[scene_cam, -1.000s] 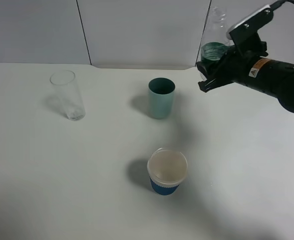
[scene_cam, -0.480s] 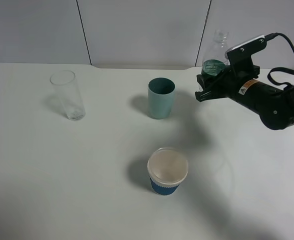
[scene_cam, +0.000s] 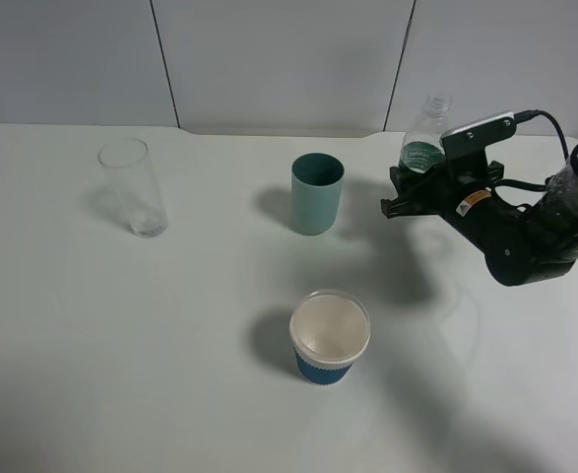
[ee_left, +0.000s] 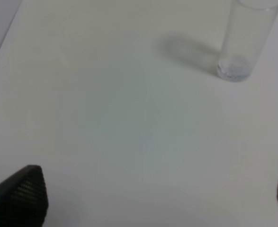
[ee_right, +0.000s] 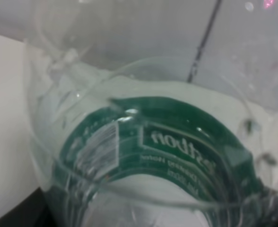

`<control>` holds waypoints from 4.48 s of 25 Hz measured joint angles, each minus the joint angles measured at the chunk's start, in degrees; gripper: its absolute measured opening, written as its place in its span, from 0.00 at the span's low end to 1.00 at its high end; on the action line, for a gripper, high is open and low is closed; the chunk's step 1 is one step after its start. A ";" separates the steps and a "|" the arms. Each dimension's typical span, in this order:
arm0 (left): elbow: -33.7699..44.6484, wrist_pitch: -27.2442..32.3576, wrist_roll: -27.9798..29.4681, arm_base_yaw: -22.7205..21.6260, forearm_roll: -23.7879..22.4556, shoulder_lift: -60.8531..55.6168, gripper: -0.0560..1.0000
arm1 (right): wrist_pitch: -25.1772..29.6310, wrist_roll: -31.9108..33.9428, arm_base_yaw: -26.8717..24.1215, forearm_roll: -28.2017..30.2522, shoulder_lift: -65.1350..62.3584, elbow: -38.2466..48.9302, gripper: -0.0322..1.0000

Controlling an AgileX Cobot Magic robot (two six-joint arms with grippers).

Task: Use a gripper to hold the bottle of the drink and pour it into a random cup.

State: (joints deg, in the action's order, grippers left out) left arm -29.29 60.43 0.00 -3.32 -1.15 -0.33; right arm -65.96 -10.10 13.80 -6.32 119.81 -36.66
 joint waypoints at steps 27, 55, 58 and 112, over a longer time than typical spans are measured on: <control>0.00 0.00 0.00 0.00 0.00 0.00 0.98 | -2.32 3.40 0.00 -0.81 3.65 0.03 0.58; 0.00 0.00 0.00 0.00 0.00 0.00 0.98 | -2.75 7.14 0.93 -1.08 3.28 0.43 0.90; 0.00 0.00 0.00 0.00 0.00 0.00 0.98 | -2.75 7.14 1.04 -1.07 1.60 0.47 0.90; 0.00 0.00 0.00 0.00 0.06 0.00 0.98 | 87.77 -2.60 -19.81 2.80 -87.48 -8.16 0.90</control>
State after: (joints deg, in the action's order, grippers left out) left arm -29.29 60.43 0.00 -3.32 -1.08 -0.33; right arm 21.80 -12.70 -6.02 -3.52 32.33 -44.82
